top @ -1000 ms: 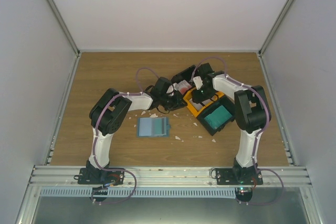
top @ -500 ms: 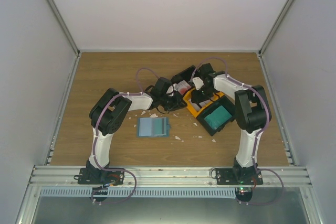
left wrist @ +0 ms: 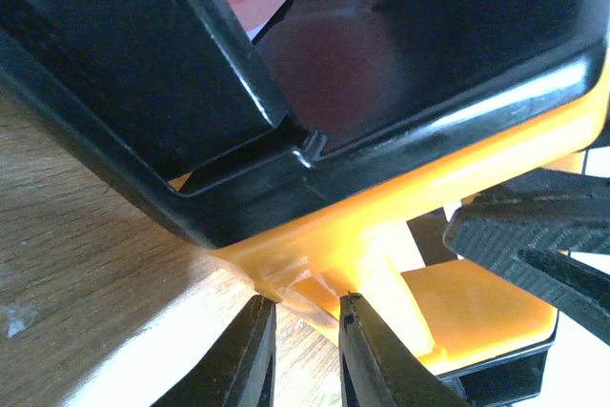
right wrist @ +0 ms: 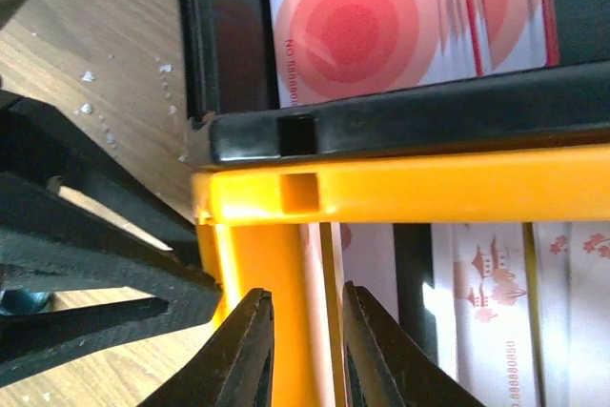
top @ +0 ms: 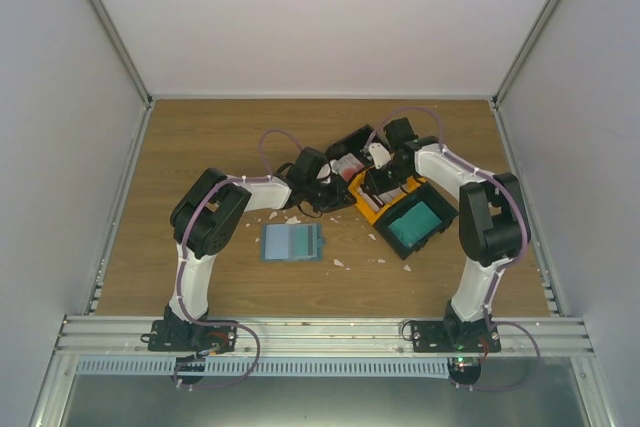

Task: Put the credit cards into the card holder
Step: Pick up the credit card from the storage box.

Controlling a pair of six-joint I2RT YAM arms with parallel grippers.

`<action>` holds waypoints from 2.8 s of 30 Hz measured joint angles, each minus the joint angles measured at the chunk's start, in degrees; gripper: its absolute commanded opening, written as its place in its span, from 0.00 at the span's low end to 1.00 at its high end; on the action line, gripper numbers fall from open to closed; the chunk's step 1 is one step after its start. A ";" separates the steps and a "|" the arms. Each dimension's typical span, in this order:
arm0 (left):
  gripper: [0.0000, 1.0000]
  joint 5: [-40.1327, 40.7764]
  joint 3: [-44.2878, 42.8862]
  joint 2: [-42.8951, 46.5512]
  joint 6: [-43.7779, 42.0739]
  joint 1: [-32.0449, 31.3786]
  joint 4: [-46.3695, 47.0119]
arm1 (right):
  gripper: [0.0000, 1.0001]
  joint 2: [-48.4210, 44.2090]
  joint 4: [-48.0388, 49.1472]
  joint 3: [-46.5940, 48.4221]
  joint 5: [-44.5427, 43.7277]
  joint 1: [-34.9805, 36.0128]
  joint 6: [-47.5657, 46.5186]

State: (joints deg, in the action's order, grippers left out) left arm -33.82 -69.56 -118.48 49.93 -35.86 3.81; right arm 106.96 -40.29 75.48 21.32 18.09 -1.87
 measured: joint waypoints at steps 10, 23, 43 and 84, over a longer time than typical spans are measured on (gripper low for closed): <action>0.21 0.46 -0.83 -0.42 0.00 0.00 -0.04 | 0.24 -0.85 -1.29 -3.15 4.61 0.72 0.17; 0.22 0.50 -0.83 -0.44 -0.02 0.00 -0.07 | 0.01 -0.90 -1.51 -3.10 3.65 0.76 0.22; 0.51 4.83 2.89 9.51 -2.10 0.00 -1.22 | 0.00 -18.45 0.44 -4.66 -2.67 2.03 7.87; 0.00 -3.89 26.12 48.04 5.51 0.00 1.75 | 0.16 -38.69 56.65 -41.92 35.04 6.45 72.89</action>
State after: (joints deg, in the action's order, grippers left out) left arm -37.71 -43.44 -70.43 55.44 -35.86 5.56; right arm 68.27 16.36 33.56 56.36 24.53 71.02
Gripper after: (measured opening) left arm 0.016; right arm 0.138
